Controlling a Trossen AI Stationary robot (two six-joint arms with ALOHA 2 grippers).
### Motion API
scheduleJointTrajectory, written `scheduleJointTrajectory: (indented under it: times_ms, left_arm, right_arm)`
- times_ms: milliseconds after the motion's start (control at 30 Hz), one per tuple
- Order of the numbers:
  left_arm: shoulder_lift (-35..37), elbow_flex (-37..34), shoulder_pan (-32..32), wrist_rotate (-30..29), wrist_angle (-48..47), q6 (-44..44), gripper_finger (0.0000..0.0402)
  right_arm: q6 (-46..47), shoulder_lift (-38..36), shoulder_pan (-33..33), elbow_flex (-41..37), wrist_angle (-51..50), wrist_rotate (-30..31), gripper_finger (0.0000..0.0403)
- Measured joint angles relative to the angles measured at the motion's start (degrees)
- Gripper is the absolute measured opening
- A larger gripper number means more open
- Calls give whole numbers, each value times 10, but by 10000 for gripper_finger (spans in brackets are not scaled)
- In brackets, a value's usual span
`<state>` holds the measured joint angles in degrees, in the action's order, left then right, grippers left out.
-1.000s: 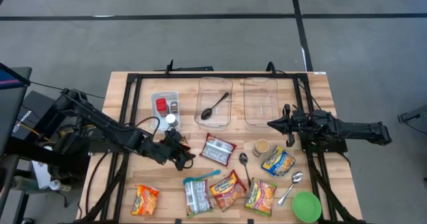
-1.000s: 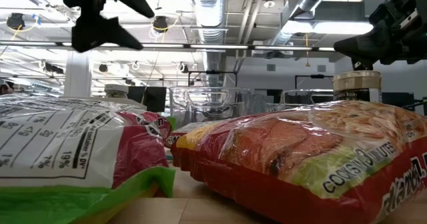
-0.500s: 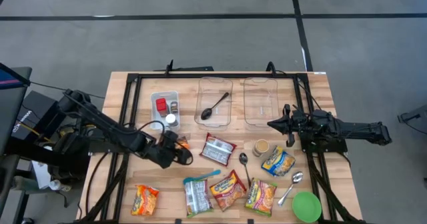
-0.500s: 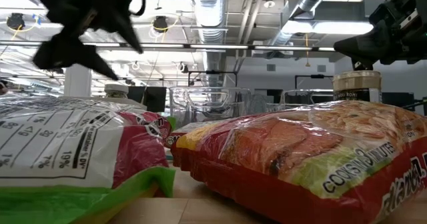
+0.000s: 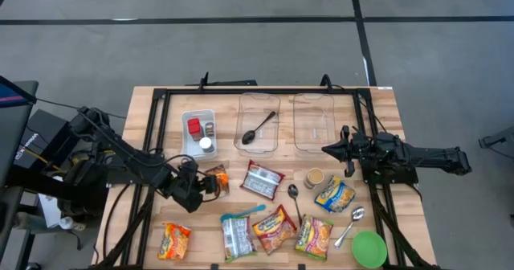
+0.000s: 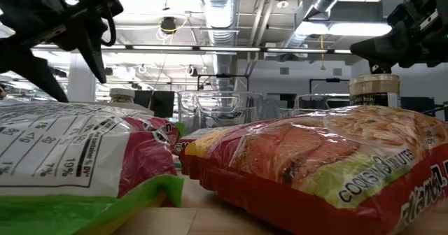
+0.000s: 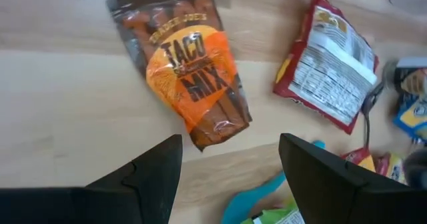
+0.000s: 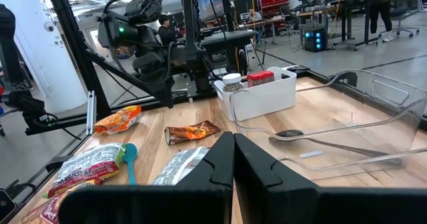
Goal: Pick & Place Food Item
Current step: Put the orange seasoning pack into the white bin
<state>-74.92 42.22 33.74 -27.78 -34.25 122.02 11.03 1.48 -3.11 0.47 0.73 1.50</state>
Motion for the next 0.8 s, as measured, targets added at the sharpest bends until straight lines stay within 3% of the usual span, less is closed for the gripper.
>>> scheduleJointTrajectory:
  times_ms: [167, 467, 800]
  left_arm:
    - [-14, -17, 0, -1, 28, 48, 245]
    - [-15, -115, 11, -18, 239, 73, 245]
    - [-15, -119, 11, -24, 236, 72, 245]
  right_arm:
    - [0, 0, 0, 0, 0, 0, 0]
    - [0, 0, 0, 0, 0, 0, 0]
    - [0, 0, 0, 0, 1, 0, 0]
